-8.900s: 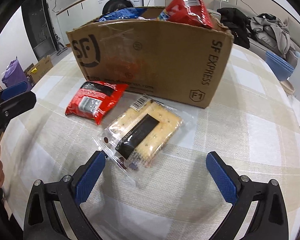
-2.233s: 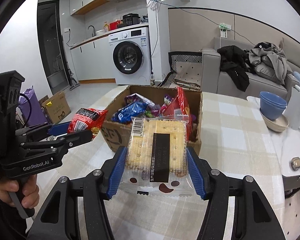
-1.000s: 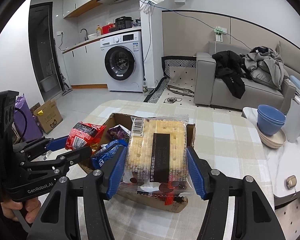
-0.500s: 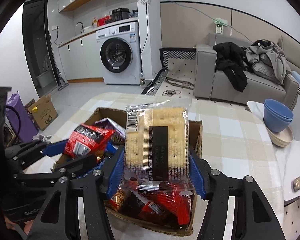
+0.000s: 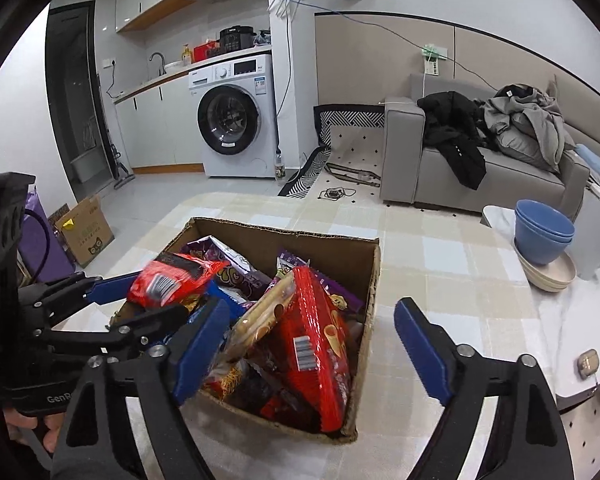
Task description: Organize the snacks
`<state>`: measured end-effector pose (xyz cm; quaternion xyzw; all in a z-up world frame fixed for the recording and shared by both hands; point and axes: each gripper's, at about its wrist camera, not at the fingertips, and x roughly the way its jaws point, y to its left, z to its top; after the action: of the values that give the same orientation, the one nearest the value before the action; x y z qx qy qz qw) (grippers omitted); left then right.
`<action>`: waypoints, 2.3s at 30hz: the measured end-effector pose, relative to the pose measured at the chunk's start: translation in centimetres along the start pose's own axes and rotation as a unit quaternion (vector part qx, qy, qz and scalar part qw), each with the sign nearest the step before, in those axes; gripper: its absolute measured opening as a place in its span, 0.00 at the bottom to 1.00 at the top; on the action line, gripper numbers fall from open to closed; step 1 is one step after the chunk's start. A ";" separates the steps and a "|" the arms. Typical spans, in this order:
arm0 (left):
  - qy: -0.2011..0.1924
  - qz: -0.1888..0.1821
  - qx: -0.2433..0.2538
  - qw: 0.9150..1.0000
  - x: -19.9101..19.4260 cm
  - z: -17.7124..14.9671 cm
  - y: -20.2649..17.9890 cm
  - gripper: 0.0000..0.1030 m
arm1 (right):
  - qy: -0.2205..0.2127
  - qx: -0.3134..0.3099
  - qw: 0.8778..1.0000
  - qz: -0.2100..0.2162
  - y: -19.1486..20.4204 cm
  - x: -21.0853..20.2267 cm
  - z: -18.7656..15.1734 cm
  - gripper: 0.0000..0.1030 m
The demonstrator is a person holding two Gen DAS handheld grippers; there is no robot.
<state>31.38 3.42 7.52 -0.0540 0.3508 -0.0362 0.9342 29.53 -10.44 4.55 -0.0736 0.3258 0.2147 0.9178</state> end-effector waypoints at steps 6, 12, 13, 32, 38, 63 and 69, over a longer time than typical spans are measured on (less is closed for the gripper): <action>-0.025 0.018 -0.001 1.000 -2.3 -0.9 -0.7 0.99 | -0.017 0.015 1.000 0.006 -0.8 -2.7 -1.3 0.99; -0.040 0.010 -0.015 0.999 -5.5 -2.4 -0.5 0.99 | -0.030 0.014 0.999 0.020 -0.6 -5.0 -3.3 1.00; -0.044 0.012 -0.014 0.999 -6.1 -2.9 -0.5 0.99 | -0.037 0.012 0.999 0.022 -0.4 -5.5 -3.8 1.00; -0.080 0.029 0.014 0.996 -13.5 -11.4 -0.7 0.99 | -0.106 0.029 0.993 0.043 -0.2 -9.1 -8.7 1.00; -0.087 0.024 0.004 0.996 -13.3 -12.4 0.1 0.99 | -0.117 0.023 0.992 0.032 -0.2 -9.0 -10.2 1.00; -0.114 0.033 -0.009 0.993 -12.0 -13.1 1.5 0.99 | -0.155 0.004 0.988 0.022 0.0 -9.2 -12.7 1.00; -0.115 0.033 0.000 0.993 -11.5 -13.5 1.3 0.99 | -0.156 0.007 0.987 0.024 -0.3 -9.1 -12.9 1.00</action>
<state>13.87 4.93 4.77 -0.0466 0.2425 0.0013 0.9690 16.03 -17.39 0.29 -0.0247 0.1822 0.2431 0.9524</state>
